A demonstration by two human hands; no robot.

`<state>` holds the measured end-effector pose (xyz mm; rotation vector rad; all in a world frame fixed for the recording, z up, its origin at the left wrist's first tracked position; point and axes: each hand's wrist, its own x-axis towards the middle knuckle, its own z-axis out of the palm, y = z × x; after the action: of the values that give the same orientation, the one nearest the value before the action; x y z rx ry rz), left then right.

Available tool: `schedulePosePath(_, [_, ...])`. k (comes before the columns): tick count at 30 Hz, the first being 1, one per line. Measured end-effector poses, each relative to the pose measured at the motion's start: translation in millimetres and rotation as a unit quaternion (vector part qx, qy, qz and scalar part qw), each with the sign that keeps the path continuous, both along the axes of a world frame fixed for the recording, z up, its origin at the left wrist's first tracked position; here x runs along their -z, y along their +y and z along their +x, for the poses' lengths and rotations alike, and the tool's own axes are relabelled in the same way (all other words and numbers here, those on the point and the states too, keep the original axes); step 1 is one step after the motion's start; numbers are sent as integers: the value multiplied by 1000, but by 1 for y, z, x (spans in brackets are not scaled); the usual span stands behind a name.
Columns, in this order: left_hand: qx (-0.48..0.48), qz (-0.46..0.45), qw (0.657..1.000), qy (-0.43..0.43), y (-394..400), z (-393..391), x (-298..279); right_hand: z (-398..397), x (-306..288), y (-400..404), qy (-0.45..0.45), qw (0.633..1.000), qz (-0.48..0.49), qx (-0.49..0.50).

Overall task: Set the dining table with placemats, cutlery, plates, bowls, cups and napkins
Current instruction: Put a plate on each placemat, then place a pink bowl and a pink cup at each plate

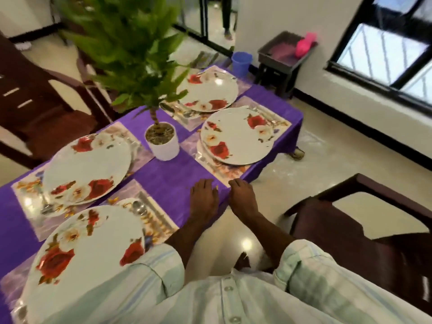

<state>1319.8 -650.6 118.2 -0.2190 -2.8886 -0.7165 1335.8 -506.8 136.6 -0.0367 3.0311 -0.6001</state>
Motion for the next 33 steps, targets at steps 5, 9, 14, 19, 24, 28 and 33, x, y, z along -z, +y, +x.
schedulePosePath(5, [65, 42, 997, -29, 110, -33, -16, -15, -3, 102, 21, 992, -56, 115])
schedulePosePath(9, [116, 44, 991, -47, 175, -63, -17, -30, -6, 164, 0, 984, -44, 170])
schedulePosePath(14, [147, 48, 987, -41, 248, -107, -13, -61, 4, 226, -22, 973, -44, 224])
schedulePosePath(19, [180, 72, 980, -50, 324, -168, -3, -114, 15, 293, -33, 966, -40, 255])
schedulePosePath(24, [175, 79, 979, -63, 386, -233, -6, -175, 12, 351, -39, 958, -33, 283])
schedulePosePath(28, [175, 81, 977, -93, 432, -284, -1, -227, 14, 390, -45, 953, -36, 297])
schedulePosePath(33, [160, 83, 975, -128, 469, -322, 8, -271, 19, 423, -71, 953, -53, 290])
